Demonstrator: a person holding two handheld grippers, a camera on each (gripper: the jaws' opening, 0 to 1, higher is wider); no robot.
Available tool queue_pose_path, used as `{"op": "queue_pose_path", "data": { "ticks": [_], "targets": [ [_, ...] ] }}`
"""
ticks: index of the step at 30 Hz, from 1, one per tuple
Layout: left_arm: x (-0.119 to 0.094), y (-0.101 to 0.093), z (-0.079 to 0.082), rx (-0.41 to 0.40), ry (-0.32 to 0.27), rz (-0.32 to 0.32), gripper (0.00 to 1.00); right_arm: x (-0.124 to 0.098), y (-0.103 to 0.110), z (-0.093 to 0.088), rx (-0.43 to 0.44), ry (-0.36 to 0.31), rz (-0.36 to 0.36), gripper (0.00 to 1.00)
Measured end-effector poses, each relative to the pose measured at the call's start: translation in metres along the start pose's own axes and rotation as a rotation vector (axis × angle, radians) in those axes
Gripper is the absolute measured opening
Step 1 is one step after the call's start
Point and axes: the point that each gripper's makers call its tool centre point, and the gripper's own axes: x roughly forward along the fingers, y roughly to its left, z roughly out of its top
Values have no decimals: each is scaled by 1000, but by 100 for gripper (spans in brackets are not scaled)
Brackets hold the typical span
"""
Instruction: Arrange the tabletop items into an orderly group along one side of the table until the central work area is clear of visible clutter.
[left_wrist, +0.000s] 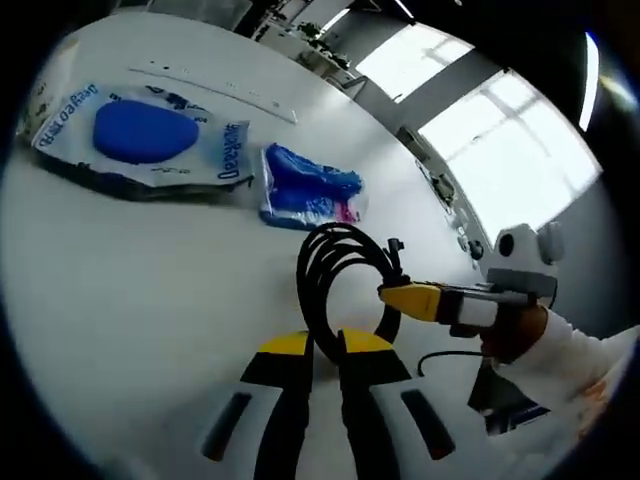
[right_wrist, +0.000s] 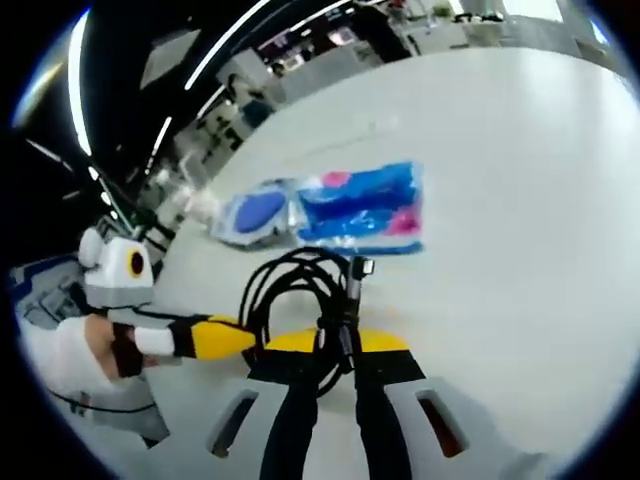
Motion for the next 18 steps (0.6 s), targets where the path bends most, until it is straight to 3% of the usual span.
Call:
{"op": "queue_pose_path", "data": {
  "ticks": [11,18],
  "targets": [
    [7,7,-2,-24,9,15,7,9,-7,-5,-70,41,-33,14],
    [9,9,-3,-27,14,16,7,10,-9,-7,-131,49,-47,23]
  ]
}}
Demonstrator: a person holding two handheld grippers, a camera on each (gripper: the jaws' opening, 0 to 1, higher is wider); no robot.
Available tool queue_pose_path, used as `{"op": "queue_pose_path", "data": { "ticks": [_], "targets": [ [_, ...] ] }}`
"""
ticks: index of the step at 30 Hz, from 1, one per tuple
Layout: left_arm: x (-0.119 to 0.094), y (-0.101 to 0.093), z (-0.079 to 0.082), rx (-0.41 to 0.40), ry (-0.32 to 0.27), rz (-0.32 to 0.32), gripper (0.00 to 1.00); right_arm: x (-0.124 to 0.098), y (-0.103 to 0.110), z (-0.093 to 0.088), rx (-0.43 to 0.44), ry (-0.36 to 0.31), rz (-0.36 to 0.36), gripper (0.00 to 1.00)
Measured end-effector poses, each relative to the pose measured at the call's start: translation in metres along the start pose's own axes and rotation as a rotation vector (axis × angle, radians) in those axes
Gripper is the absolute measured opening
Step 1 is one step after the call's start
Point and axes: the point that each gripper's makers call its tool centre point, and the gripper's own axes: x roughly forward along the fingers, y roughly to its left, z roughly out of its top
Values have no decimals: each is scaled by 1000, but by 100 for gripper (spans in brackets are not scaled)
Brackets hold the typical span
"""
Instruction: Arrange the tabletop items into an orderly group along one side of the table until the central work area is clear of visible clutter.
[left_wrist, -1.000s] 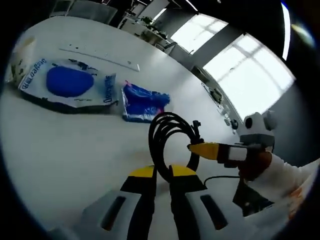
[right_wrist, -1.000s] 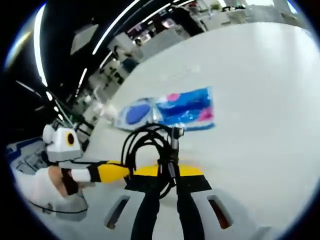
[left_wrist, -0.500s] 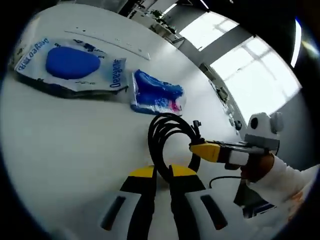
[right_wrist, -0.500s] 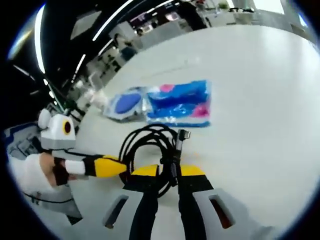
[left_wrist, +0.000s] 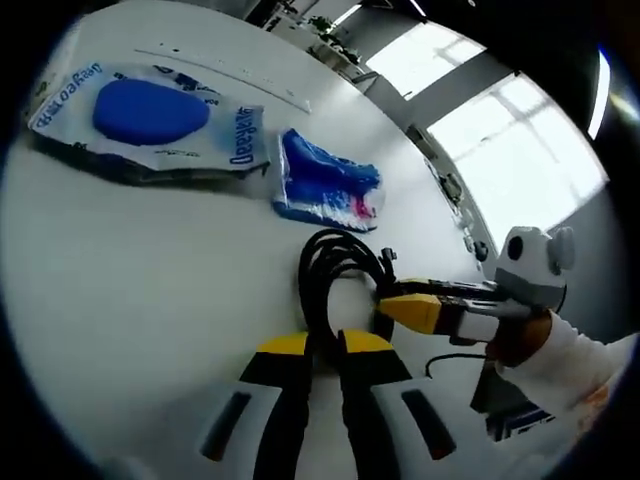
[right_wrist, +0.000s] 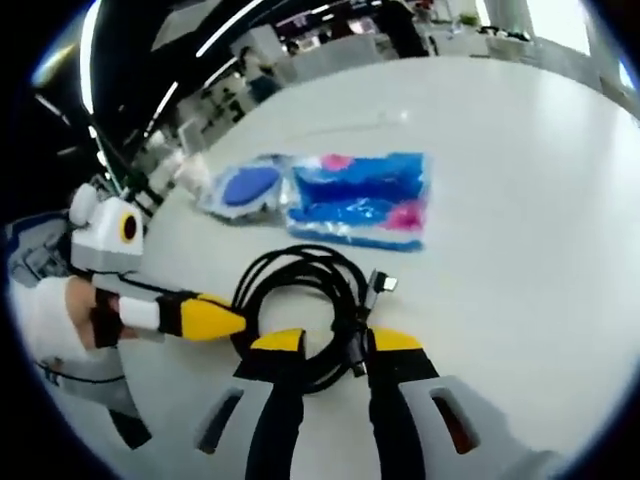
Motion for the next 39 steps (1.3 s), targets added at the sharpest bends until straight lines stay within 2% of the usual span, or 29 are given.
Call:
{"op": "queue_pose_path", "data": {
  "ticks": [5,10,12,14,16,19,24,26,29,35,39],
  "targets": [
    [0,1,0,15,-3,5,8,-1,0,1,-19,3,3,27],
    [-3,-1,0,81,3,1,10,-6,-2,2,-32,-3,-3,39],
    [-6,1,4,119,-16,11,17,-11,0,4,-45,-14,8,39],
    [-12,2,13,197,-63,25,31,-16,0,6,-57,-28,16,41],
    [-18,4,14,242,-60,43,42,-22,0,8,-66,-47,20,44],
    [-24,5,16,274,-64,46,51,-29,1,7,-57,-62,27,47],
    [-42,5,24,377,-97,66,63,-45,6,10,-31,-109,45,54],
    [-50,9,28,412,-116,91,73,-51,8,10,-35,-118,49,57],
    [-61,15,33,418,-151,115,86,-58,11,8,-29,-124,56,59],
    [-87,28,37,379,-181,136,94,-72,20,0,-15,-140,73,65],
    [-107,44,37,389,-194,167,95,-80,29,-3,-26,-158,96,71]
  ]
}}
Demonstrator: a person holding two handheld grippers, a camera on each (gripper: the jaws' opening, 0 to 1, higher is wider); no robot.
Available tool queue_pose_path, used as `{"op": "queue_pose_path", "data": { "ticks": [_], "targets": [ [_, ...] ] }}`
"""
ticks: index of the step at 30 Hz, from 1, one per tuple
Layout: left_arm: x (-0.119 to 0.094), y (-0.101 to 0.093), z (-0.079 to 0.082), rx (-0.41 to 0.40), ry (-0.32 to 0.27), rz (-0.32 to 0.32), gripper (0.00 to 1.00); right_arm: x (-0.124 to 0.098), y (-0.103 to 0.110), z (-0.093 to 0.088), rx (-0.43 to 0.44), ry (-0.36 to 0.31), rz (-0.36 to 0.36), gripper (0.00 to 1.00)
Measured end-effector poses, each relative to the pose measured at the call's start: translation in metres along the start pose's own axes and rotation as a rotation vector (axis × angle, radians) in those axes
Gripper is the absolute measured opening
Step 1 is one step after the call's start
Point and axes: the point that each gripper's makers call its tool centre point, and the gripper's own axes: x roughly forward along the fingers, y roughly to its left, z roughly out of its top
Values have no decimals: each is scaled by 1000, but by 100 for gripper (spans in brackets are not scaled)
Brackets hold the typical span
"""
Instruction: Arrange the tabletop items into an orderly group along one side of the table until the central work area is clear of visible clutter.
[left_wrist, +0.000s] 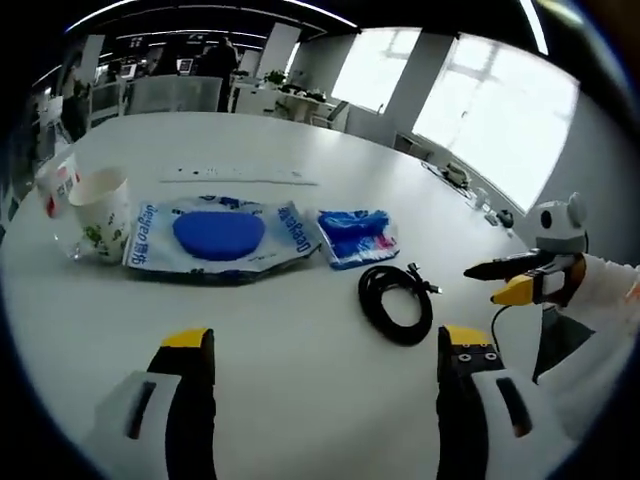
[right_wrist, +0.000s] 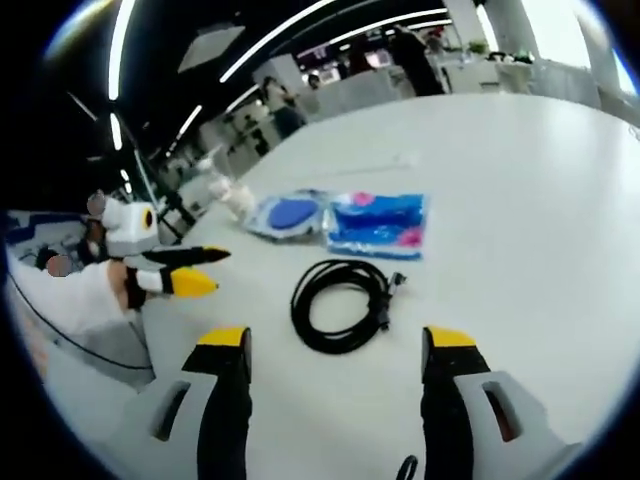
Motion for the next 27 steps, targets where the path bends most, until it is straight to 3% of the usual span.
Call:
{"op": "queue_pose_path", "data": {
  "ticks": [4,6,9,12,15,27],
  "targets": [
    [-19,18,-5,-8,0,32,98,-7,7,-2,-3,-6,7,75],
    [-30,27,-8,-3,2,49,98,-11,10,-3,-71,16,-4,76],
    [-43,37,-10,-5,-2,61,99,-16,17,-2,-105,20,-6,78],
    [-62,45,-12,-1,-5,76,100,-22,23,3,-78,2,5,78],
    [-85,65,-19,38,-1,131,99,-26,27,5,-63,-2,2,78],
    [-175,134,-34,2,-18,265,100,-56,44,3,-10,-17,6,80]
  ]
}}
